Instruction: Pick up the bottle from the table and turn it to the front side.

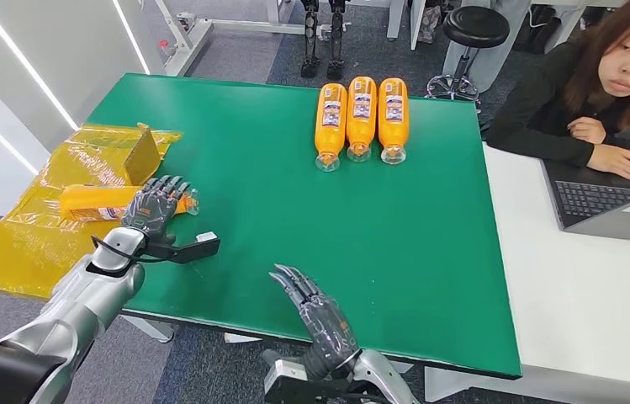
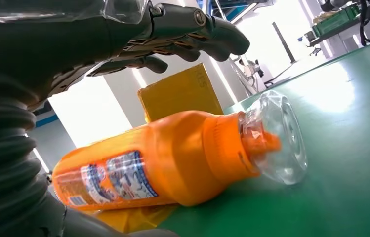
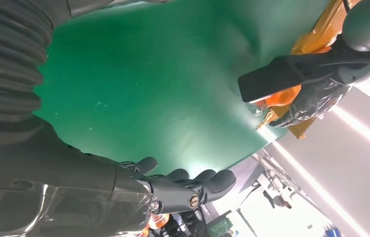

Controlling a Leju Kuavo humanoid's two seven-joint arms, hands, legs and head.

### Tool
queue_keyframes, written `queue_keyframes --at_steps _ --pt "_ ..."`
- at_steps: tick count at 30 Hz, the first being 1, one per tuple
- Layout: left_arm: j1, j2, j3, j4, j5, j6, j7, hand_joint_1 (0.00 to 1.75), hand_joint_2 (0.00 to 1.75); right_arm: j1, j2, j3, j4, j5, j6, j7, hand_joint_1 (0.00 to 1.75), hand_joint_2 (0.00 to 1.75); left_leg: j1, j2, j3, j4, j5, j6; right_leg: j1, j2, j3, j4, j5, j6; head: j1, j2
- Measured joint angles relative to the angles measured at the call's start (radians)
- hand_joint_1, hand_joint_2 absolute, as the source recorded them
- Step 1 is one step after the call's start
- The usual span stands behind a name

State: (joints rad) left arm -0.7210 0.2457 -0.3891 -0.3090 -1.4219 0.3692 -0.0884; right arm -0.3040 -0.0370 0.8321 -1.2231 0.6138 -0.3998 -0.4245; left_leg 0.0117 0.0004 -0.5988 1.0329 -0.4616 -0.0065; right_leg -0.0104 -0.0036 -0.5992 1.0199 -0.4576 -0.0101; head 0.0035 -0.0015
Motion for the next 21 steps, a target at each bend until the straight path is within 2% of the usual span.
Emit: queue_keyframes --at_steps 5,8,10,12,14,17,19,21 --pt "-0.001 -0.001 0.0 0.0 -0.018 0.022 -0.024 0.0 1.75 0.0 -0.001 0.0 0.0 0.0 -0.003 -0.003 0.0 1.75 0.0 0.0 0.0 0.0 0.0 0.0 0.0 0.0 0.0 0.0 0.0 0.0 0.0 0.0" --pt "0.0 -0.006 0.007 -0.003 0.014 0.113 -0.091 0.0 1.75 0.0 -0.001 -0.001 0.0 -0.002 -0.01 0.001 0.0 1.75 0.0 0.0 0.0 0.0 0.0 0.0 0.0 0.0 0.0 0.0 0.0 0.0 0.0 0.0" --pt "0.012 -0.018 0.03 -0.027 0.117 0.19 -0.207 0.0 1.75 0.003 -0.001 -0.008 0.0 0.003 -0.023 0.01 0.0 1.75 0.0 0.0 0.0 0.0 0.0 0.0 0.0 0.0 0.0 0.0 0.0 0.0 0.0 0.0" --pt "0.07 -0.041 0.079 -0.126 0.359 0.19 -0.395 0.0 1.75 0.015 -0.001 -0.027 -0.001 0.018 -0.041 0.016 0.0 1.75 -0.001 0.001 0.001 0.0 -0.001 0.0 -0.001 0.001 0.0 0.0 0.0 0.0 0.0 0.0" --pt "0.191 -0.065 0.126 -0.325 0.722 0.049 -0.545 0.0 1.75 0.033 -0.001 -0.057 -0.002 0.028 -0.059 0.008 0.0 1.75 -0.002 0.004 0.002 0.0 -0.002 0.0 -0.002 0.005 0.0 -0.001 0.0 0.0 0.0 0.0" --pt "0.408 -0.092 0.139 -0.692 1.206 -0.229 -0.608 0.0 1.75 0.056 -0.001 -0.112 -0.003 0.019 -0.081 -0.022 0.0 1.75 -0.002 0.009 0.002 0.0 -0.005 0.001 -0.002 0.01 -0.001 -0.002 -0.001 0.001 0.0 0.0" --pt "0.523 -0.112 0.136 -0.901 1.354 -0.351 -0.615 0.0 1.75 0.072 -0.001 -0.151 -0.01 0.014 -0.089 -0.033 0.0 1.75 -0.002 0.009 0.002 0.0 -0.006 0.002 -0.002 0.01 -0.001 -0.003 -0.001 0.001 0.0 0.0" --pt "0.602 -0.143 0.138 -1.05 1.422 -0.488 -0.617 0.0 1.75 0.094 -0.001 -0.186 -0.029 0.018 -0.09 -0.035 0.0 1.75 -0.002 0.007 0.002 0.0 -0.007 0.002 -0.002 0.008 0.0 -0.003 -0.003 0.003 0.0 0.0"
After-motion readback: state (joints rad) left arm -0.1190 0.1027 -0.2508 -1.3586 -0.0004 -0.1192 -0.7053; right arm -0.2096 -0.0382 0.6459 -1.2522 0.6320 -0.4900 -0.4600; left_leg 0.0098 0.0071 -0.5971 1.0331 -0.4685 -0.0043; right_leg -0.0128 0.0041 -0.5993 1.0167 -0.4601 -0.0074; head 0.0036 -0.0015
